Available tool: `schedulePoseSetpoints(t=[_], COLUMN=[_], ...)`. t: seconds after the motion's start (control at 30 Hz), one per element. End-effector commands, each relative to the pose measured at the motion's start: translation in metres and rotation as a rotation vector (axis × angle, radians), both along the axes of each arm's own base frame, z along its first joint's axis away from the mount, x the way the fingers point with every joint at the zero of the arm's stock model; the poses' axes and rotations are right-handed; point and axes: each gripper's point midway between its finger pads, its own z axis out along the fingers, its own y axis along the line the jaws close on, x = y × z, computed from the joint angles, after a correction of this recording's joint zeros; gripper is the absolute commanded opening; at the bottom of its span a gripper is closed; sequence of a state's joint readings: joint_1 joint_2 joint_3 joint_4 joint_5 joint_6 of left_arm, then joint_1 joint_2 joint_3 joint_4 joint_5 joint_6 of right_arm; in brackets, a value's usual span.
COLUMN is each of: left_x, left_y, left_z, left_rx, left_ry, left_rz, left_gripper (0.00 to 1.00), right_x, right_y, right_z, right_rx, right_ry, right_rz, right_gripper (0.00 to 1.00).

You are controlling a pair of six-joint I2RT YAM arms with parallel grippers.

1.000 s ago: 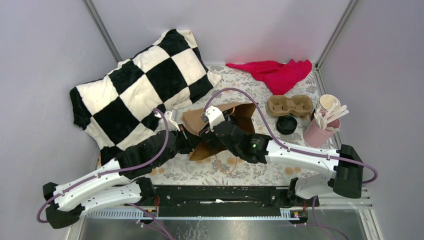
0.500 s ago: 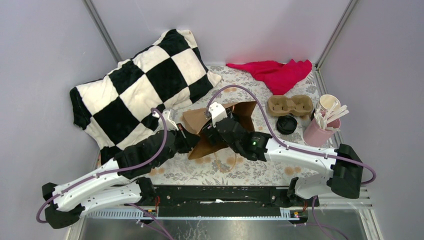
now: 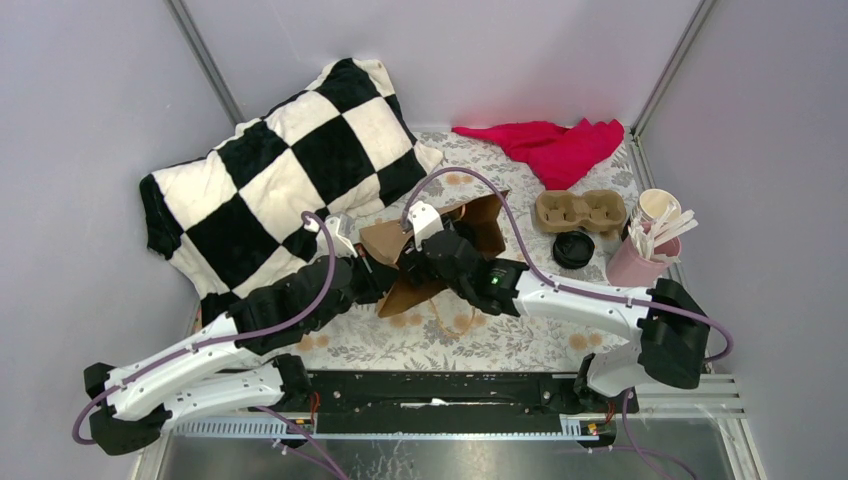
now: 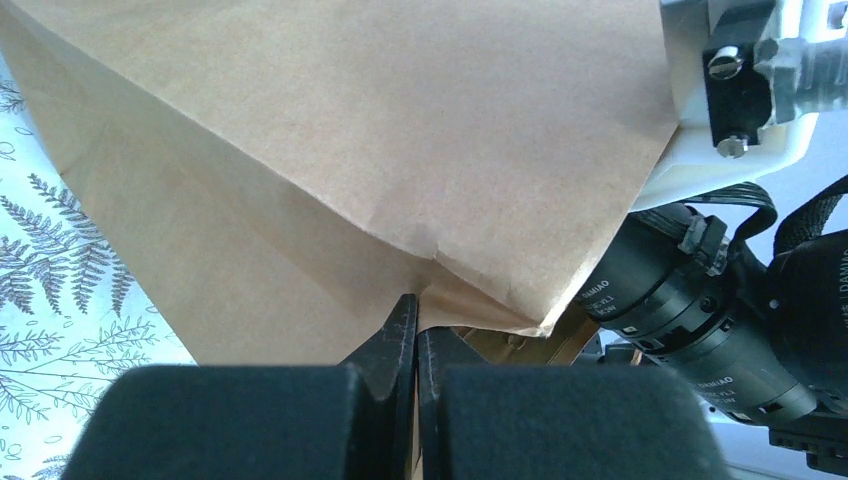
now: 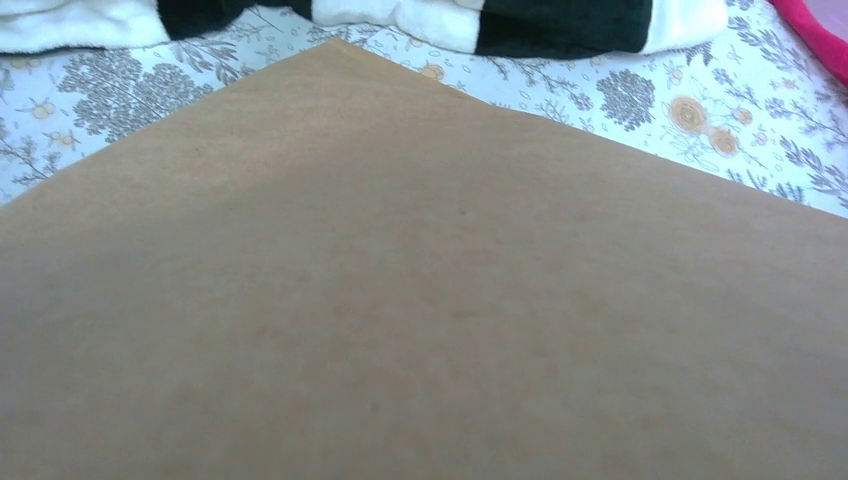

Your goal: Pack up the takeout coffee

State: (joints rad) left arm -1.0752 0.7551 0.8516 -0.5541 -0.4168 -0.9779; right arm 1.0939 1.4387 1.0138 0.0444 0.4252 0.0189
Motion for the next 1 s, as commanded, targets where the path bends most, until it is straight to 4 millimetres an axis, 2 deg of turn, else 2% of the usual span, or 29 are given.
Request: schedulePoseSetpoints(t=[0.0, 0.13, 0.27, 0.4, 0.6, 0.87, 0.97], left_x=[0.000, 0.002, 0.006, 0.008, 0.009, 0.011, 0.012], left_y=[-0.002, -0.001, 0.014, 0.035, 0.049, 0.049, 0.050], left_z=[0.016, 0.017, 0.015, 0.020, 0.013, 0.013, 0.015], left_rx=[-0.034, -0.037, 0.036, 0.083, 0.141, 0.136, 0.108], left_ry=[-0.006, 0.006, 0.055, 0.107, 0.143, 0.155, 0.157], left_rz=[0.006, 0.032, 0.117, 0.224, 0.302, 0.331, 0.351], left_gripper=[0.00, 0.00, 0.00, 0.00, 0.00, 0.00, 0.00], right_x=[0.012, 0.019, 0.025, 0.021, 0.018, 0.022, 0.026], right_y=[0.026, 0.026, 0.025, 0.030, 0.030, 0.041, 0.047], right_z=[0.031, 0.020, 0.013, 0.021, 0.024, 0.033, 0.030], right_rx=[0.106, 0.117, 0.125, 0.144, 0.147, 0.171, 0.163], right_ry=[-0.043, -0.023, 0.002, 0.006, 0.022, 0.013, 0.017], right_rz=[0.034, 0.026, 0.019, 0.051, 0.059, 0.072, 0.065], right_gripper=[0.75, 0.75, 0.75, 0.75, 0.75, 0.75, 0.75])
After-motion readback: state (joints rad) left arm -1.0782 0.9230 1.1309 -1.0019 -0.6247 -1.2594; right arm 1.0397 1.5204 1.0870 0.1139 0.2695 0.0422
